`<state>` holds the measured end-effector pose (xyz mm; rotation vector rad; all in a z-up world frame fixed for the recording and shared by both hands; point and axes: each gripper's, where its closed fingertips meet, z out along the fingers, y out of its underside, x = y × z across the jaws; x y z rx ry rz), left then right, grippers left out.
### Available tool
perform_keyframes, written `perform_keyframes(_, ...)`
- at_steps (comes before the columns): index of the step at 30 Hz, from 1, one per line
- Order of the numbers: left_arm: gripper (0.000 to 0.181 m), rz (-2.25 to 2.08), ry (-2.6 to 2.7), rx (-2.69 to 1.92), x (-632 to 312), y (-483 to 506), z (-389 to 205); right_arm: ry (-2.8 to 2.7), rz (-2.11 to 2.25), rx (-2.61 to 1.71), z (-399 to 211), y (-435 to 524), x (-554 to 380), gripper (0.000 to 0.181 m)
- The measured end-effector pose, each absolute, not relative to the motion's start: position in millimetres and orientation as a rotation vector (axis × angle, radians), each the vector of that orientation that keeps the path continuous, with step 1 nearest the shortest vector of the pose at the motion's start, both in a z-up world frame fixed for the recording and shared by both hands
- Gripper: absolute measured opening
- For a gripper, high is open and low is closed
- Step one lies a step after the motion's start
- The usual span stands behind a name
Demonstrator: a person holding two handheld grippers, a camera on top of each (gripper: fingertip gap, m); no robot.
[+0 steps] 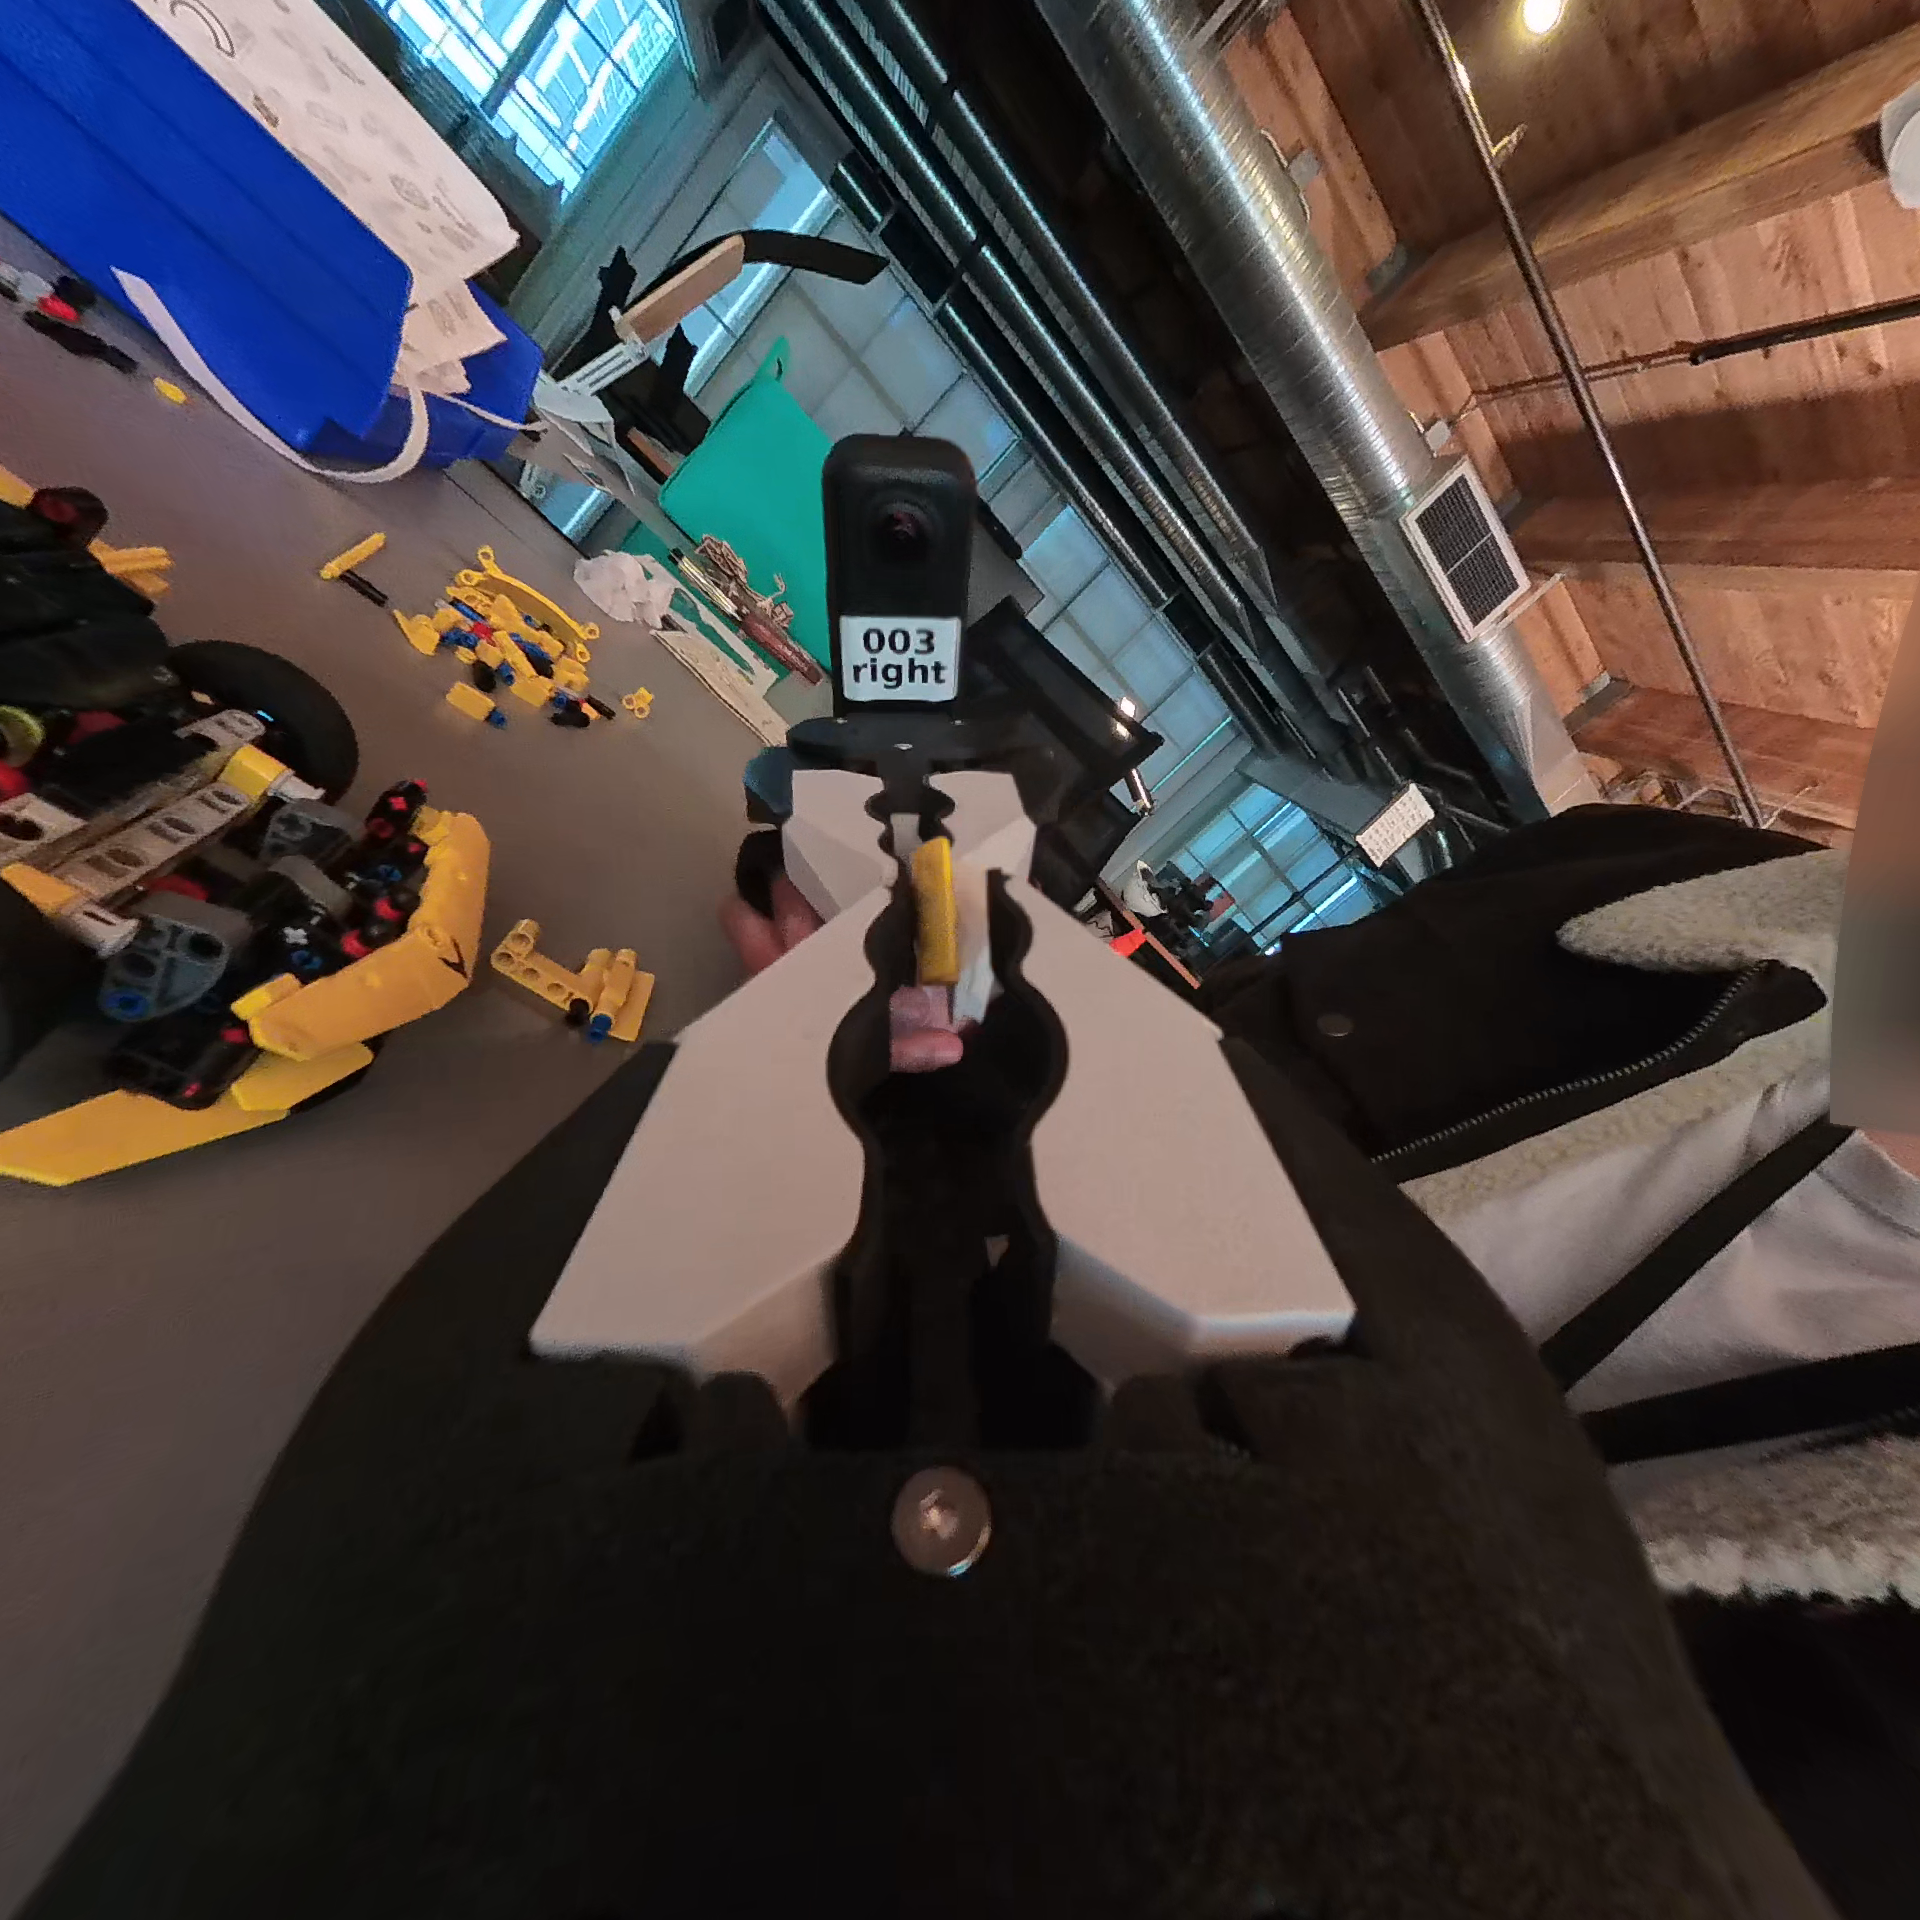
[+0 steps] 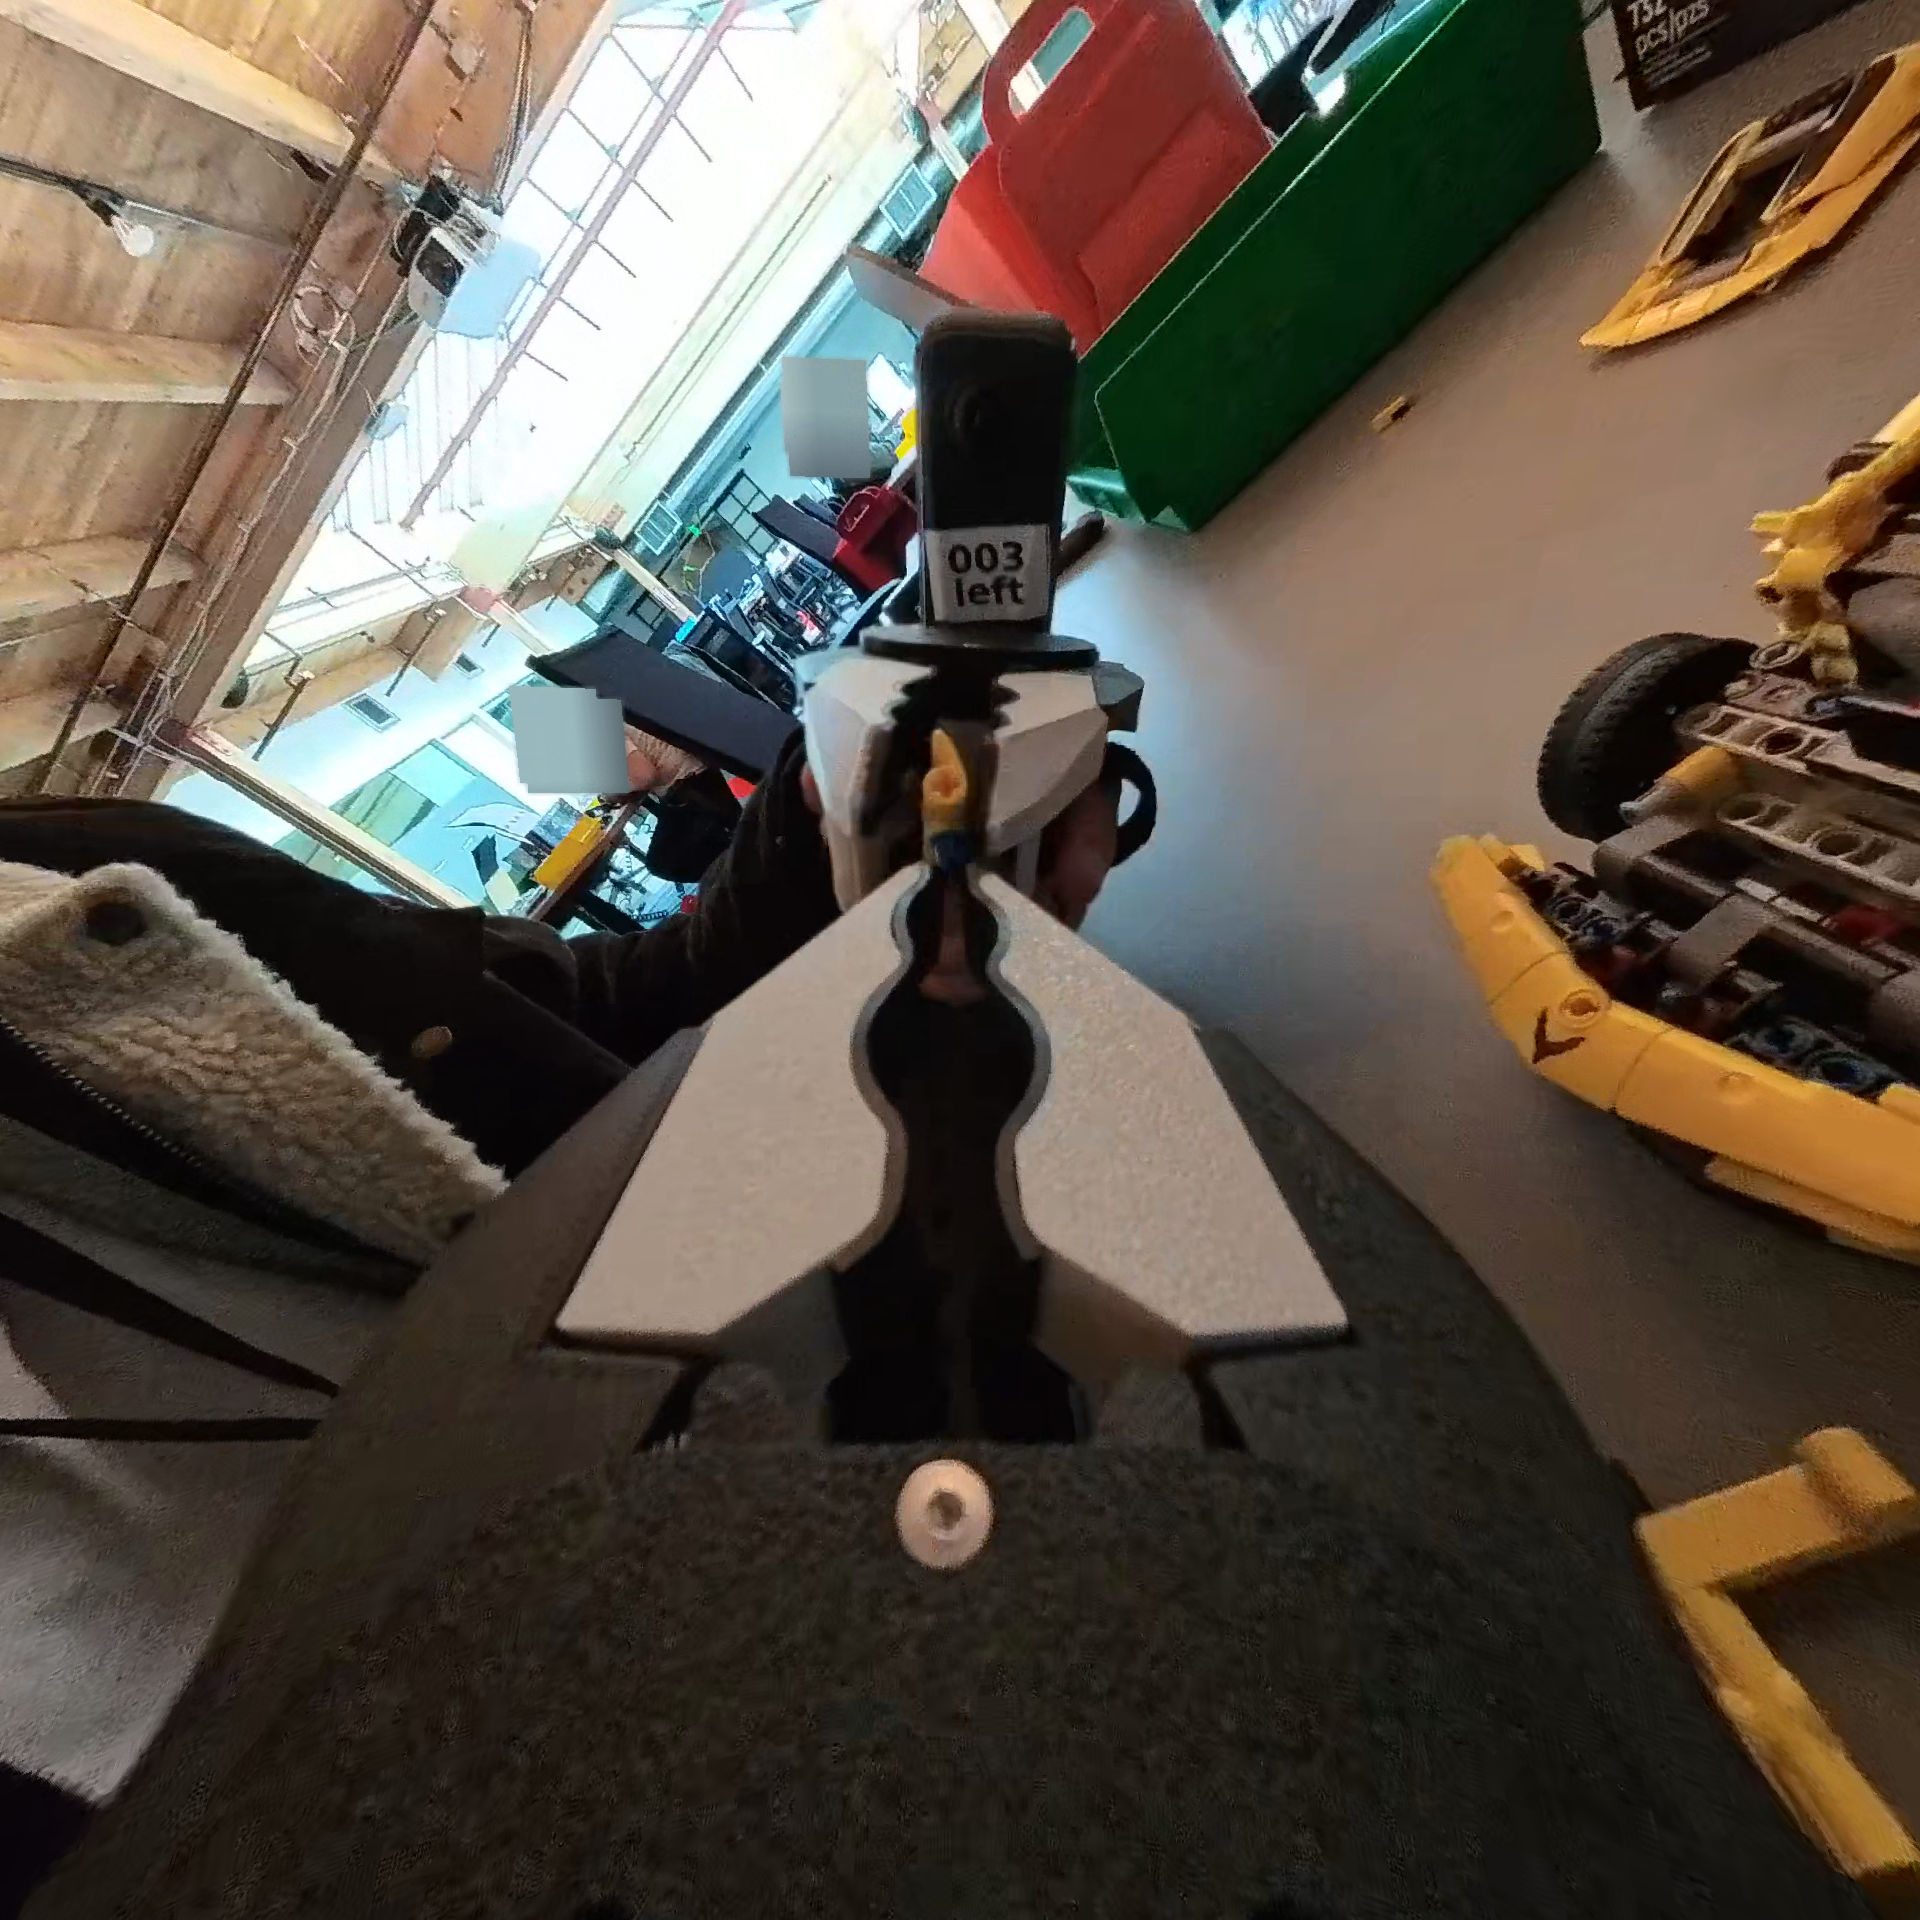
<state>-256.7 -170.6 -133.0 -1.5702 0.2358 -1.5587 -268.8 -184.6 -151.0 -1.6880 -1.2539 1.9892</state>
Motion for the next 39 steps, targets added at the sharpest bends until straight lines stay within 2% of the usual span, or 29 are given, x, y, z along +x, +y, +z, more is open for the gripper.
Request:
perform_keyframes(2, 0.018, -1.567, 0.208, -1.571, -259.8, -168.4, -133.6, -1.238, 2.01, -1.669, -149.1, -184.4, -268.2, 0.002)
perform_keyframes(5, 0.007, -1.528, 0.216, -1.591, -261.5, -167.8, -135.5, -1.233, 2.003, -1.679, -150.2, -182.9, -268.7, 0.003)
perform_keyframes(25, 0.006, -1.199, 0.388, -1.555, -265.0, -174.0, -126.8, -1.155, 2.038, -1.581, -135.6, -182.1, -271.4, 0.002)
perform_keyframes(28, 0.006, -1.214, 0.091, -1.41, -333.8, -166.7, -108.7, -0.798, 2.134, -1.524, -111.7, -112.5, -224.7, 0.001)
perform_keyframes(31, 0.006, -1.24, -0.017, -1.309, -367.5, -168.3, -98.9, -0.945, 1.677, -1.691, -133.3, -48.5, -167.2, 0.002)
perform_keyframes(35, 0.006, -1.289, 0.19, -1.498, -300.8, -163.3, -119.7, -1.139, 0.607, -1.963, -207.8, 40.0, -93.9, 0.003)
perform_keyframes(39, 0.007, -1.253, 0.253, -1.571, -285.3, -163.0, -131.2, -1.113, 0.198, -2.0, -236.0, 76.0, -59.9, 0.003)
